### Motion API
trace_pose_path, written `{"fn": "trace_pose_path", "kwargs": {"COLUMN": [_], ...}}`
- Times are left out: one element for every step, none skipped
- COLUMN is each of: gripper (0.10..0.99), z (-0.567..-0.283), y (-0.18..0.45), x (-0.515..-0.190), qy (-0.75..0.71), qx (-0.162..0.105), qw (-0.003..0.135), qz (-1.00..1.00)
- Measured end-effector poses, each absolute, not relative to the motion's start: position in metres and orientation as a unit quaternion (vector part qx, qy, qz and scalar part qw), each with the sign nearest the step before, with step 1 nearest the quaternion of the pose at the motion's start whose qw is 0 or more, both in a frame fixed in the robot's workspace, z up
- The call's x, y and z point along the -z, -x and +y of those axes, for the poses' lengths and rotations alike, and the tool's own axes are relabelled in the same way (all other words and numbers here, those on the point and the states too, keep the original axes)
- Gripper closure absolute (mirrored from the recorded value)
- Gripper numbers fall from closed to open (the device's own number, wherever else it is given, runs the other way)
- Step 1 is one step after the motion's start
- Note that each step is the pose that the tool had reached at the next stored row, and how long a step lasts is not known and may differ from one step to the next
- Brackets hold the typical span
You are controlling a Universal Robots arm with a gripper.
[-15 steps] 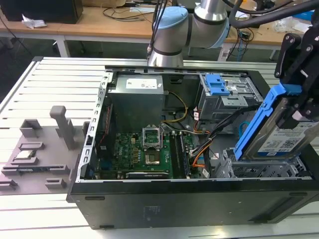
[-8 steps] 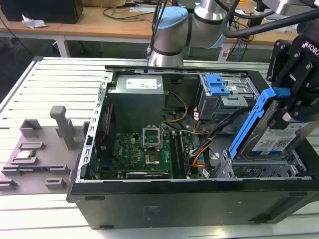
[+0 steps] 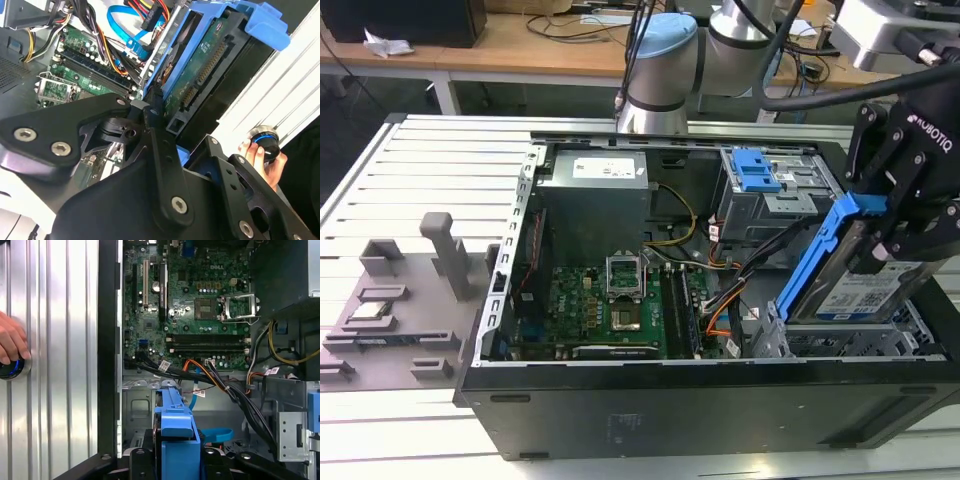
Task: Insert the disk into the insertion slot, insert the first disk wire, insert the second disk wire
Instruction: 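Insert the disk into the insertion slot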
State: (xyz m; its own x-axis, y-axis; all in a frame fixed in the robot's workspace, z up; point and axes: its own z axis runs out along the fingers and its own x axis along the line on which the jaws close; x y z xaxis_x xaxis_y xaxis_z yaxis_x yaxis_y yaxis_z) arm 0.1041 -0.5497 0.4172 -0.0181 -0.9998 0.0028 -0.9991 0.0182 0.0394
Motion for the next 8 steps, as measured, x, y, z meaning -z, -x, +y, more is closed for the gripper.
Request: {"fn": "trace_pose_path", "kwargs": {"gripper": [0.725, 0.725, 0.725, 0.725, 0.725, 0.725, 0.725, 0.725], "z": [-0.550, -0.550, -0.550, -0.550, -0.550, -0.550, -0.550, -0.550], "y": [-0.104, -0.104, -0.104, -0.104, -0.104, -0.104, -0.104, -0.104], "x": [-0.415, -0.414, -0.414, -0.413, -0.412, -0.410, -0.406, -0.404], "qy": [-0.701, -0.701, -0.701, -0.701, -0.701, -0.701, -0.701, -0.701], "qx": [0.013, 0.013, 0.013, 0.013, 0.013, 0.013, 0.013, 0.013], "qw": [0.015, 0.015, 0.015, 0.015, 0.015, 0.015, 0.015, 0.015], "qz": [-0.713, -0.713, -0.713, -0.713, -0.713, -0.713, -0.713, -0.713]}}
